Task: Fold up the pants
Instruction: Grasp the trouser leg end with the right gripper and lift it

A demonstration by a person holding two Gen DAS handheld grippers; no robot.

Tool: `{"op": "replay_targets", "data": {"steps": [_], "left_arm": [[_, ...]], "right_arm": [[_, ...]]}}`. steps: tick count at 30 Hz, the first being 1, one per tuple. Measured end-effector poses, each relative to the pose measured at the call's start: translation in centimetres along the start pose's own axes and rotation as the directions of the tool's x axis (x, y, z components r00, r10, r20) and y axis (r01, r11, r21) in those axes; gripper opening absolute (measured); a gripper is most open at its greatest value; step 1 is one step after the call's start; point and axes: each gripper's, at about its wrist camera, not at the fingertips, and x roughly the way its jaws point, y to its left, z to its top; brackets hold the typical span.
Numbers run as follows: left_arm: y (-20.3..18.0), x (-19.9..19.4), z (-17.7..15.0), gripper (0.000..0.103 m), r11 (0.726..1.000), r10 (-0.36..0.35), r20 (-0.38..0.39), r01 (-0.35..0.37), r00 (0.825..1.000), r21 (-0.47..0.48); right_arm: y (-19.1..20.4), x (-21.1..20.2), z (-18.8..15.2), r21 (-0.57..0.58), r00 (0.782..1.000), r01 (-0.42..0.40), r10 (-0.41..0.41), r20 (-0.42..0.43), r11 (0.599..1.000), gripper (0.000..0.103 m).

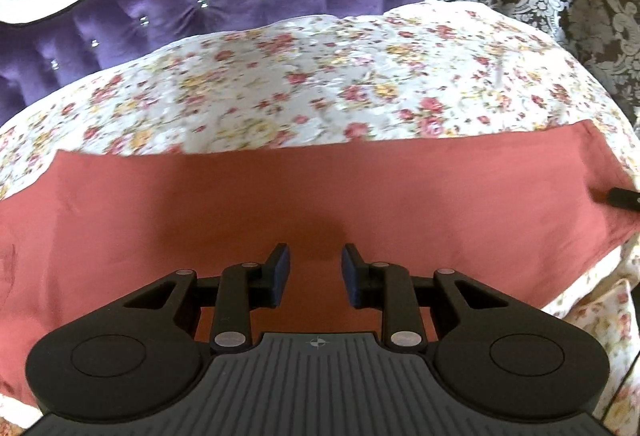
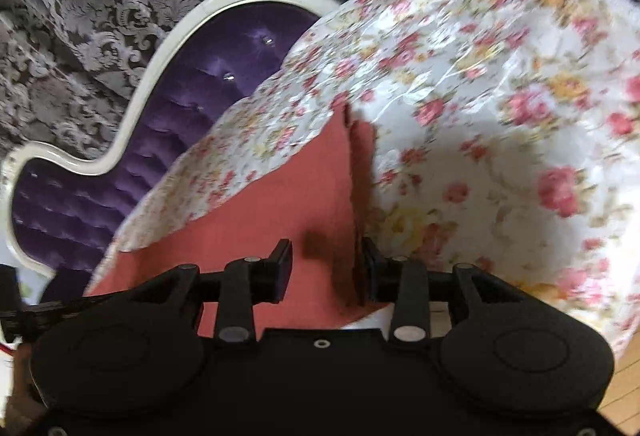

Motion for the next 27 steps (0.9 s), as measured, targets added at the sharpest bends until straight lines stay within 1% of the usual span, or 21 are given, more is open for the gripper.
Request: {"op": "replay_targets", "data": {"steps": [1, 2, 4, 7, 9, 12, 14, 15, 16, 19, 21, 24, 27], "left_arm": [[-0.3, 0.3, 0.2, 0.027, 1.000, 0.002, -0.001, -0.002, 1.000, 0.002], [-0.7, 0.6, 0.4, 0.027, 1.000, 0.007, -0.004, -0.007, 1.000, 0.005], [-1.2, 1.2, 0.9, 0.028, 1.000, 0.022, -0.009, -0.022, 1.000, 0.010], [-1.9, 2.3, 1.9, 0.028, 0.999, 0.054, -0.019, -0.053, 0.998, 0.010], [-2.2, 2.9, 2.5, 0.028, 0.998, 0.057, -0.022, -0.057, 0.998, -0.002], [-2.5, 4.0, 3.7, 0.028, 0.998, 0.065, -0.027, -0.066, 0.998, -0.022], [-2.7, 5.4, 4.3, 0.028, 0.997, 0.073, -0.066, -0.075, 0.995, -0.026], [-2.8, 6.0, 4.3, 0.028, 0.997, 0.073, -0.072, -0.076, 0.995, -0.032], [-2.9, 6.1, 4.3, 0.028, 0.996, 0.081, -0.051, -0.082, 0.995, -0.033], [-3.4, 6.3, 4.5, 0.028, 0.995, 0.099, -0.055, -0.100, 0.994, -0.016], [-3.2, 6.0, 4.6, 0.028, 0.995, 0.096, -0.062, -0.098, 0.993, -0.023], [-2.7, 4.9, 3.8, 0.028, 0.994, 0.070, -0.069, -0.076, 0.995, -0.077], [-2.9, 3.6, 1.8, 0.028, 0.995, 0.053, -0.075, -0.059, 0.996, -0.081]], "right_arm": [[0.1, 0.4, 0.1, 0.002, 1.000, -0.006, 0.006, 0.001, 1.000, 0.031], [0.3, 0.7, 0.1, -0.003, 1.000, 0.004, -0.004, -0.002, 1.000, 0.013], [1.5, 1.3, 0.0, -0.044, 0.998, 0.058, -0.057, 0.013, 0.997, 0.012], [3.3, 0.5, 0.0, -0.107, 0.993, 0.109, -0.103, 0.059, 0.988, 0.012], [4.1, -0.4, 0.2, -0.126, 0.989, 0.122, -0.111, 0.093, 0.984, 0.012], [5.0, -1.5, 0.8, -0.133, 0.990, 0.100, -0.085, 0.113, 0.986, 0.012], [5.7, -1.8, 1.2, -0.142, 0.990, 0.102, -0.086, 0.113, 0.985, 0.012], [6.1, -2.0, 1.5, -0.146, 0.990, 0.097, -0.081, 0.113, 0.985, 0.012], [6.4, -2.2, 1.7, -0.149, 0.991, 0.088, -0.071, 0.115, 0.985, 0.012], [7.5, -2.3, 2.1, -0.163, 0.991, 0.079, -0.060, 0.118, 0.984, 0.012], [8.1, -2.5, 2.3, -0.170, 0.991, 0.081, -0.061, 0.118, 0.982, 0.012], [8.8, -2.5, 2.5, -0.163, 0.991, 0.082, -0.063, 0.119, 0.983, 0.012], [9.7, -2.5, 2.6, -0.165, 0.990, 0.086, -0.065, 0.124, 0.983, 0.012]]}}
